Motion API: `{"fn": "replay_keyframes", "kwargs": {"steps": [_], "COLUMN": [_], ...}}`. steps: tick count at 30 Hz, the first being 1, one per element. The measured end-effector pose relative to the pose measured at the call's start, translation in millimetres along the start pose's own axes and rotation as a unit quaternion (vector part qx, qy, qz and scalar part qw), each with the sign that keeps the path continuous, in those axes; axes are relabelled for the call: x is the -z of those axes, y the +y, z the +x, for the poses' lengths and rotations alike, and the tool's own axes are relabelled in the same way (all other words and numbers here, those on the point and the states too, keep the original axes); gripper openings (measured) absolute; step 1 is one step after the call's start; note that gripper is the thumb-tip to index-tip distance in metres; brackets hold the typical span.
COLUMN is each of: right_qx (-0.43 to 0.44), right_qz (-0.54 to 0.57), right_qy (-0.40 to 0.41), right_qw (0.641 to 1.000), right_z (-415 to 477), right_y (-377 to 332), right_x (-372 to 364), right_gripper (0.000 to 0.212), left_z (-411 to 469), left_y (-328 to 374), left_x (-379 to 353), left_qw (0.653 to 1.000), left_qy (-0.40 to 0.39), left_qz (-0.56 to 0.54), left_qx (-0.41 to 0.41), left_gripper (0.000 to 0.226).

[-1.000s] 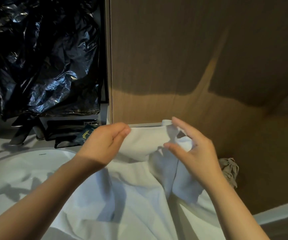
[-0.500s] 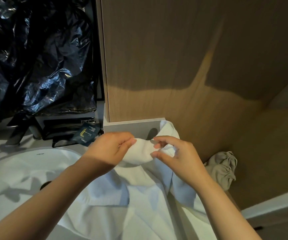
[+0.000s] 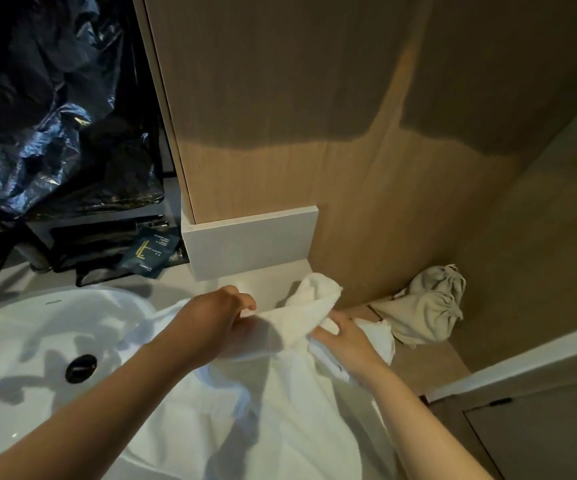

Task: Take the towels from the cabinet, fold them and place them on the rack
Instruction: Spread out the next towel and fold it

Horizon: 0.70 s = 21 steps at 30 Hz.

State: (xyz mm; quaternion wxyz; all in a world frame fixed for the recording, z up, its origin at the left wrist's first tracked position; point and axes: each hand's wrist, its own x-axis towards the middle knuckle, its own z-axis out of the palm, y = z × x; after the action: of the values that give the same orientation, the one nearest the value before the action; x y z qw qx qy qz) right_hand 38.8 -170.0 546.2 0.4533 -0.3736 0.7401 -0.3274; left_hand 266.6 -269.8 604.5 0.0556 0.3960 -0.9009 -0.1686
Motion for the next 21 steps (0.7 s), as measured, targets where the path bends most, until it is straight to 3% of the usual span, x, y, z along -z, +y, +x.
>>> {"fn": "replay_keyframes", "kwargs": {"steps": [3, 7, 10, 13, 16, 21], "right_qx": [0.032, -0.009, -0.002, 0.012, 0.032, 0.026], "right_qz": [0.014, 0.096, 0.145, 0.189, 0.164, 0.038], "right_qy": [-0.045, -0.042, -0.027, 0.052, 0.147, 0.172], "right_qw": [0.998, 0.994, 0.989, 0.980, 0.975, 0.984], "right_z": [-9, -13, -21, -35, -49, -55], "right_y": [-1, -5, -8, -5, 5, 40], "right_x": [-36, -51, -36, -9, 25, 86], "right_gripper": [0.030, 0.050, 0.042, 0.027, 0.018, 0.013], "left_z": [-2, 0, 3, 11, 30, 66], "left_y": [-1, -1, 4, 16, 41, 101], "left_x": [-6, -20, -31, -31, -22, -29], "left_qw": [0.997, 0.996, 0.997, 0.997, 0.988, 0.978], "left_qy": [0.040, 0.009, -0.002, 0.026, 0.114, 0.088], "left_qz": [-0.072, -0.077, -0.075, -0.058, -0.056, -0.116], "left_qx": [-0.013, -0.035, -0.025, -0.050, -0.084, -0.148], "left_gripper": [0.046, 0.049, 0.049, 0.044, 0.025, 0.024]}}
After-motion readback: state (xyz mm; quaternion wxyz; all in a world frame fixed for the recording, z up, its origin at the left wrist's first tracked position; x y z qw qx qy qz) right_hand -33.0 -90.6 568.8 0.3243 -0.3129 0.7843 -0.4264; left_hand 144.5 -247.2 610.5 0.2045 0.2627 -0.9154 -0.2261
